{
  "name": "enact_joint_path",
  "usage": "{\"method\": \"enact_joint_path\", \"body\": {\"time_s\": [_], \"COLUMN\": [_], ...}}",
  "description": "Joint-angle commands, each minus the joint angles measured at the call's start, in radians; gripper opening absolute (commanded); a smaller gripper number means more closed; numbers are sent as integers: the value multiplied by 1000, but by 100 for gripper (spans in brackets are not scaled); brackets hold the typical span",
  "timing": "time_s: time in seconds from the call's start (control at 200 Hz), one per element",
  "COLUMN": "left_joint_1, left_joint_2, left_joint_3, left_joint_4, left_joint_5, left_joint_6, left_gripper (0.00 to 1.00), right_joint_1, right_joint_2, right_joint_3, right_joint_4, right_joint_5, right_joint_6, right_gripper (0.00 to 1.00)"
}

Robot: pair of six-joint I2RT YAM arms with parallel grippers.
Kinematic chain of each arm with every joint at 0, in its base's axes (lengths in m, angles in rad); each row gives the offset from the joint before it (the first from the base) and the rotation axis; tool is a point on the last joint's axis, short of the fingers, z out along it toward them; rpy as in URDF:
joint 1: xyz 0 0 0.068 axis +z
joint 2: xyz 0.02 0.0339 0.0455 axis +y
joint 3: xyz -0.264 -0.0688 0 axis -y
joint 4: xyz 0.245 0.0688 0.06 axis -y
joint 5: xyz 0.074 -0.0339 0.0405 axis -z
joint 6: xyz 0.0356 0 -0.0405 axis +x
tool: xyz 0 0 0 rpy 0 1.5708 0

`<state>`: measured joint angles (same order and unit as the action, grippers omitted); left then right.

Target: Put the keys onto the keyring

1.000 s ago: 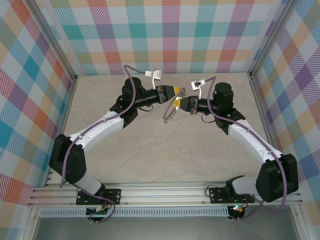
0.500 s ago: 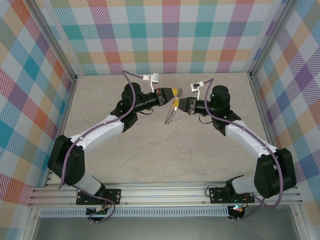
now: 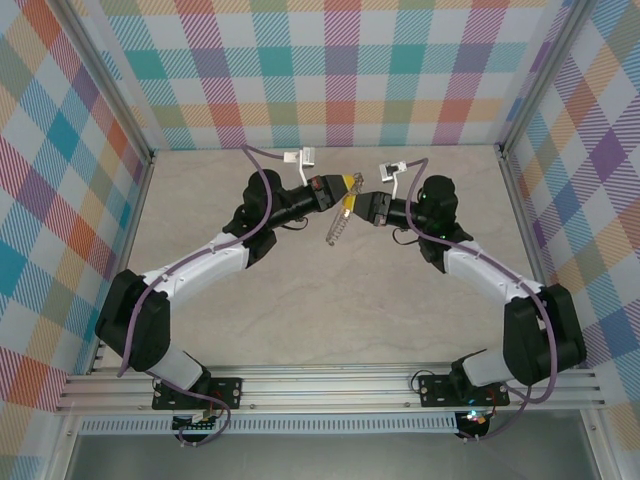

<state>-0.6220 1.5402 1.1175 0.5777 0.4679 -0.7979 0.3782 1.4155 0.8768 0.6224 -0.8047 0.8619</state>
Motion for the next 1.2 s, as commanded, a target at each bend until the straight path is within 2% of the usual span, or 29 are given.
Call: {"method": "enact_joint_path", "body": {"time_s": [0.0,0.165,0.33,0.555,0.645,0.75,0.815,0.885,1.03,1.195], "left_joint_1": [-35,-40,-45,-46,-45,-46,-45,-45,-44,-45], "left_joint_2": [-30,-30,-26,-27,-26,-23,-21,-18,-2,9], "left_joint_3": [-3,-6,-9,-5,-4,2,5,13,36,58], "left_joint_4": [96,96,96,99,98,94,94,92,101,101], "left_joint_5": [19,15,15,5,0,-4,-9,-6,13,26], "left_joint_6": [-20,-20,-20,-22,-20,-14,-10,-6,-10,-10], "left_gripper": [0,0,0,0,0,0,0,0,0,0], "right_joint_1": [17,46,68,66,62,44,22,-8,-80,-156], "right_joint_2": [36,70,98,65,27,-34,-77,-118,-229,-344], "right_joint_3": [-9,16,54,32,30,22,11,-8,-45,-65], "right_joint_4": [197,296,300,183,82,-61,-128,-164,-252,-332], "right_joint_5": [-1,-22,-73,-59,-42,-21,-21,-54,-85,-71], "right_joint_6": [116,188,201,128,74,8,-22,-37,-68,-90], "right_gripper": [0,0,0,0,0,15,32,40,46,46]}}
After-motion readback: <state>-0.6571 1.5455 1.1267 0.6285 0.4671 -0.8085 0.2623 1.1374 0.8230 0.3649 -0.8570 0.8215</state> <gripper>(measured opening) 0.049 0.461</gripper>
